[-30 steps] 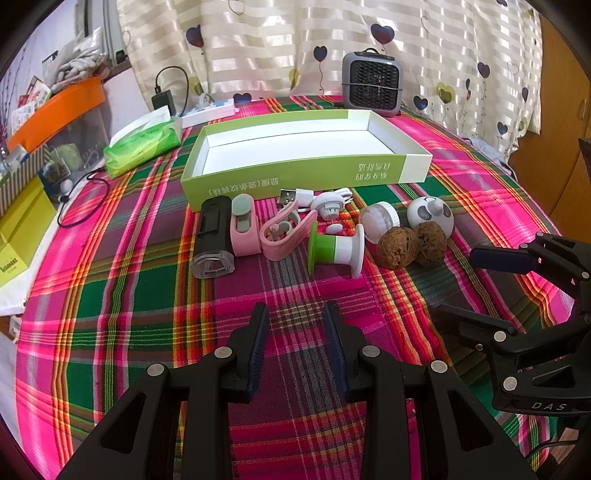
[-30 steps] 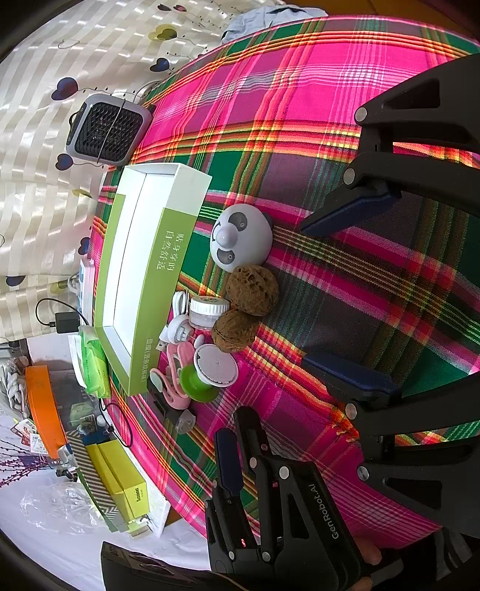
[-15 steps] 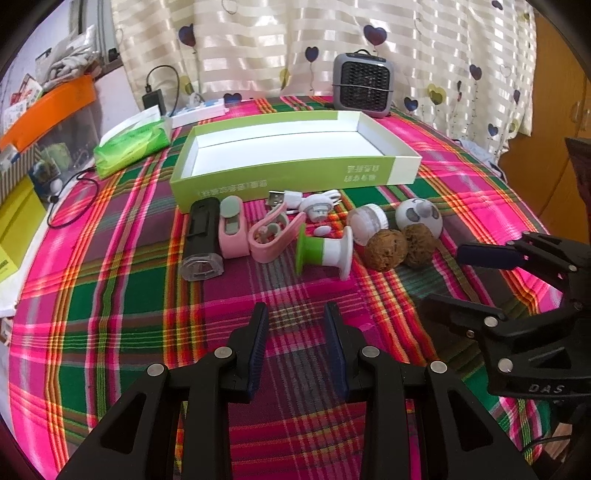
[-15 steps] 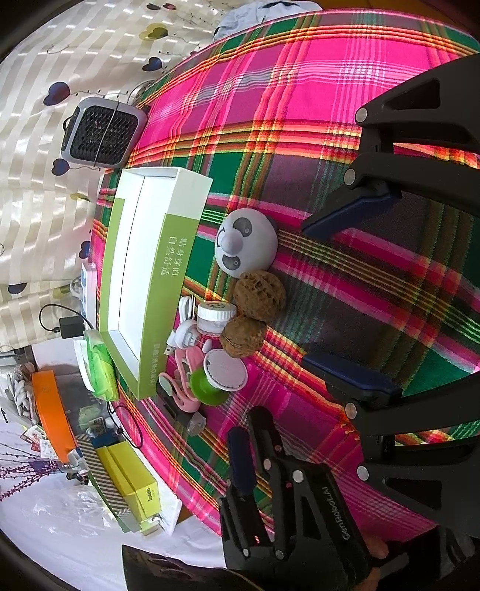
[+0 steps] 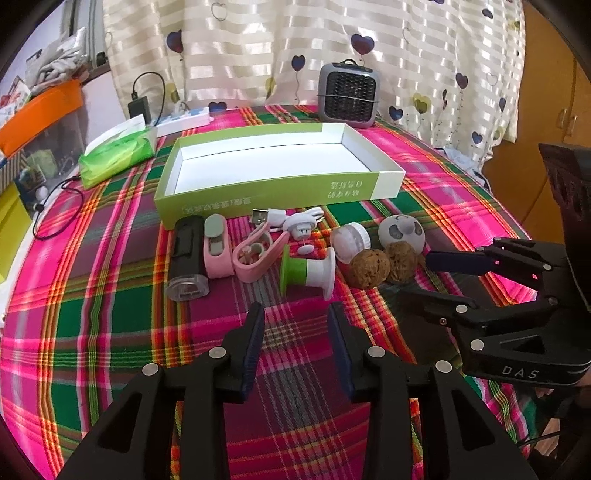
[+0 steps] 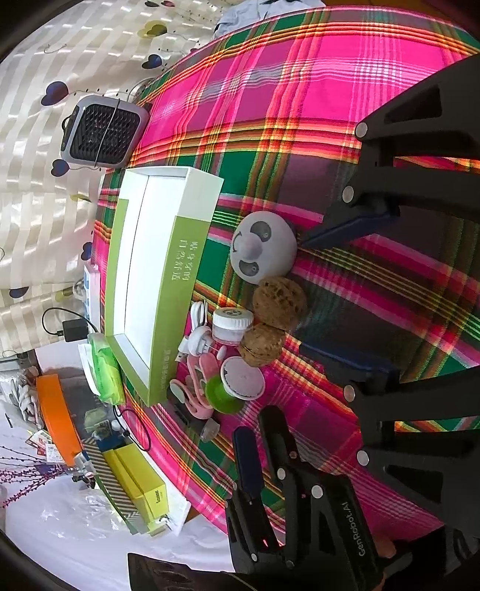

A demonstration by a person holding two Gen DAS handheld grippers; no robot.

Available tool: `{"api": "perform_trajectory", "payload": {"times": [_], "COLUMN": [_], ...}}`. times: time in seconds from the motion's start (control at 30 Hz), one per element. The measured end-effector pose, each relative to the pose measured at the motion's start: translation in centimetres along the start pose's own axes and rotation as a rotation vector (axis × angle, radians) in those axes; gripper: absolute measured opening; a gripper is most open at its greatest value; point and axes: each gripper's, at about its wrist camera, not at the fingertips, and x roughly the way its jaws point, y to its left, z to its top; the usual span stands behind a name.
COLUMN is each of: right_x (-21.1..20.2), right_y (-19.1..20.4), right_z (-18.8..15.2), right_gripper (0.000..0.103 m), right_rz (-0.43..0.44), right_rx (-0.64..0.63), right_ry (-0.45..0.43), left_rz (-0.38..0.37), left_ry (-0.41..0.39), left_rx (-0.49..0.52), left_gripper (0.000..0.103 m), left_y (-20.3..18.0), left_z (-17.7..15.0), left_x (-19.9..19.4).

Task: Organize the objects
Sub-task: 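Move left gripper toward green-white spool while right gripper approaches brown walnut, then close left gripper on green-white spool while right gripper grasps brown walnut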

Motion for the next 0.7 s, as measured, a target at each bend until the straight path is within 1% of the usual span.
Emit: {"api": "perform_trajectory", "payload": {"times": [0.43, 0.6, 0.63, 0.7], "right_x": [0.3, 0.5, 0.5, 0.5], "right_y": [0.1, 0.1, 0.1, 0.0], "right_z": [0.6, 0.8, 0.8, 0.9], "right_gripper": [0.046, 0.039, 0.036, 0.035], "right_rz": [0.014, 0.021, 0.022, 0.026], "right_rx": [-0.003, -0.003, -0.002, -0.001], "right_ry": [-0.008, -0.009, -0.010, -0.012], "left_rz": [-0.016, -0.022, -0.022, -0.021], "left_ry": [-0.007, -0.009, -0.009, -0.008], "left_rx": [0.008, 0.021, 0.021, 0.022], "left_gripper": [0.039, 0.039, 0.039, 0.039], "left_y": [-0.1, -0.3, -0.3, -0.3], "left_z": [0.5, 1.0, 1.0, 1.2], "left_x": [0.4, 0.7, 0.7, 0.8]}}
